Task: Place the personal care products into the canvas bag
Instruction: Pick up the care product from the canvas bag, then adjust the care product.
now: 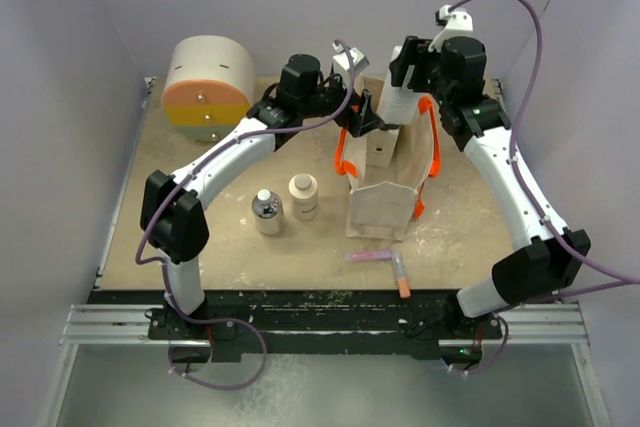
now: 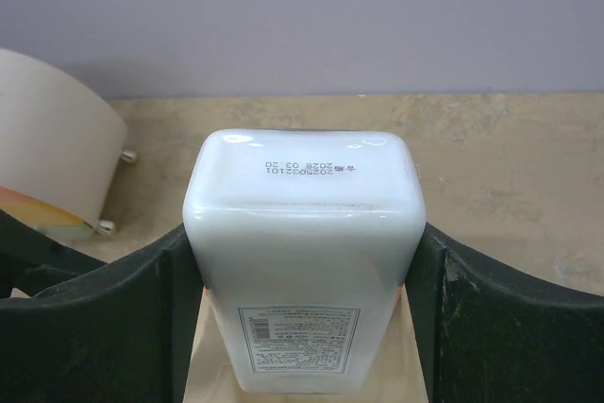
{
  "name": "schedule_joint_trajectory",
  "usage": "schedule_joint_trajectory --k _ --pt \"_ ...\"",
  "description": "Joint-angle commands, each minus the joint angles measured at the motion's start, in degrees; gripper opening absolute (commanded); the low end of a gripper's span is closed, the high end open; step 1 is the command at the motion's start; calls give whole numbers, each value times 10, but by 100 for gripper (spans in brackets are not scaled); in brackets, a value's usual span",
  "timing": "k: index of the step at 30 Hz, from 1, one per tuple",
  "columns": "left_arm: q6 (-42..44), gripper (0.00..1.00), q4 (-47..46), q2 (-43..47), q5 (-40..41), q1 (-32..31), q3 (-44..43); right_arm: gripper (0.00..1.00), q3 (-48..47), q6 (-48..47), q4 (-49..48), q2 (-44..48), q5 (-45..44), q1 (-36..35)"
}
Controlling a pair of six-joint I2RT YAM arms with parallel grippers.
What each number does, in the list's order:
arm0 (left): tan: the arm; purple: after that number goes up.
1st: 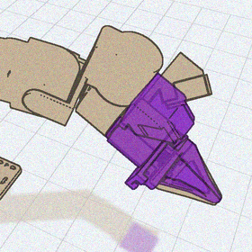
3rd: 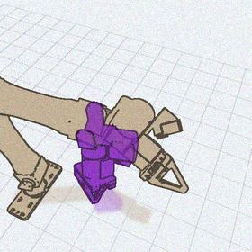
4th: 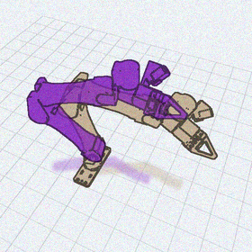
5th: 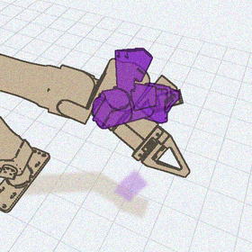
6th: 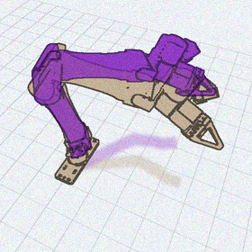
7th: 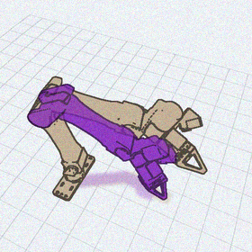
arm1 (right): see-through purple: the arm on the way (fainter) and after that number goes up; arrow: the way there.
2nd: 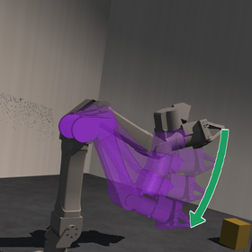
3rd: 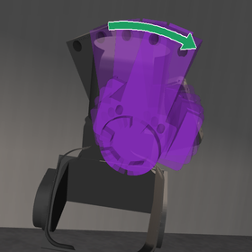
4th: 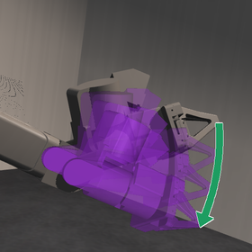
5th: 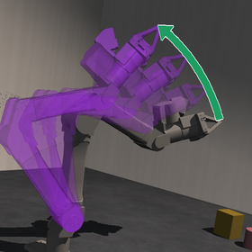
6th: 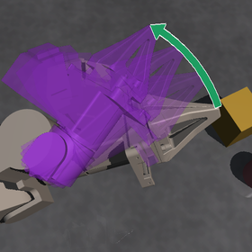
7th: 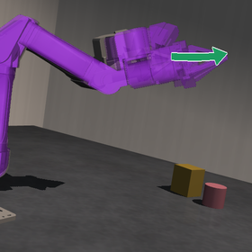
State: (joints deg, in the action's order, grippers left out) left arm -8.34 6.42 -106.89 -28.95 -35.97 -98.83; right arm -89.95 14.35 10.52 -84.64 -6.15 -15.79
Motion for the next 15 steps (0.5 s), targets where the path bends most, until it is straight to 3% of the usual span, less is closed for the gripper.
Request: schedule_joint_trajectory --k 1,8,15 --pt "14 96 -57 -9 -31 3 -56 0 -85 75 -48 6 20 10" --pt "9 99 -60 -37 34 3 -84 0 -123 121 -43 -3 56 21" --pt "-1 99 -83 -54 13 3 -91 0 -136 164 -40 4 80 29"
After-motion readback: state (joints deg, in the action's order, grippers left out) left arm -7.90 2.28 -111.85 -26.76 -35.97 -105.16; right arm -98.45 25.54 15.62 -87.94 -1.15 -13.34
